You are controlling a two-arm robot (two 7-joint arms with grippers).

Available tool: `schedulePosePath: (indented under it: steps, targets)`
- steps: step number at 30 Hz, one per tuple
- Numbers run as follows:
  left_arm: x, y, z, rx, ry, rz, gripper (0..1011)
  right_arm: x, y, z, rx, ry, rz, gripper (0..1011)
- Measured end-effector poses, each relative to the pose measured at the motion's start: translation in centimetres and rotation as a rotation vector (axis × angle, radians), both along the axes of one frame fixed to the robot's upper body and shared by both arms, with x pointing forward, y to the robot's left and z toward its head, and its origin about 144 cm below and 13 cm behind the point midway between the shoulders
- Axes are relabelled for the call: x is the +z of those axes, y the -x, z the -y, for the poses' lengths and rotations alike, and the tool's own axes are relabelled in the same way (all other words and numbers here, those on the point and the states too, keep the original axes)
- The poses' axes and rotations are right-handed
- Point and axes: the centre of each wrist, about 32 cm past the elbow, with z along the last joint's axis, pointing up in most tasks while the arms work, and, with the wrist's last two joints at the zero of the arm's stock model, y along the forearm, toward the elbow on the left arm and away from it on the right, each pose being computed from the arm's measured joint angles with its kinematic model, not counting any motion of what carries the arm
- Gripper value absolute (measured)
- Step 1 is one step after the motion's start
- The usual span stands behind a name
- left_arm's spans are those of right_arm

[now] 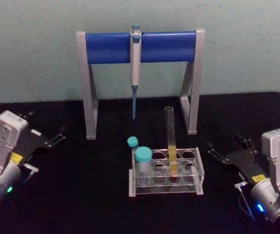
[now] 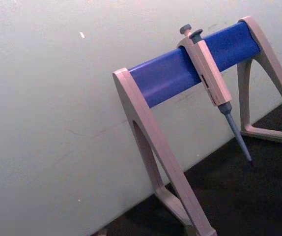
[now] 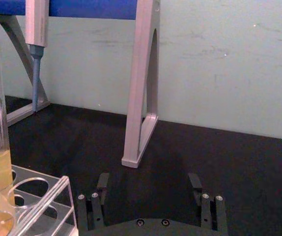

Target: Pick up the test tube from the test tube rack, shake it, then place it back into the test tube rack.

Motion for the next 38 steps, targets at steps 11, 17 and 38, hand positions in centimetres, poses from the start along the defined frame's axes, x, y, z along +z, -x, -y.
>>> schedulePosePath:
  steps: [11, 17, 38]
  targets:
    - [0.00, 0.00, 0.00, 0.000, 0.000, 0.000, 1010, 0.02, 0.01, 0.01, 0.000, 0.001, 0.000, 1000]
    - [0.00, 0.00, 0.00, 0.000, 0.000, 0.000, 1010, 0.04, 0.01, 0.01, 0.000, 0.001, 0.001, 1000]
    - [0.00, 0.00, 0.00, 0.000, 0.000, 0.000, 1010, 0.03, 0.01, 0.01, 0.000, 0.001, 0.001, 1000]
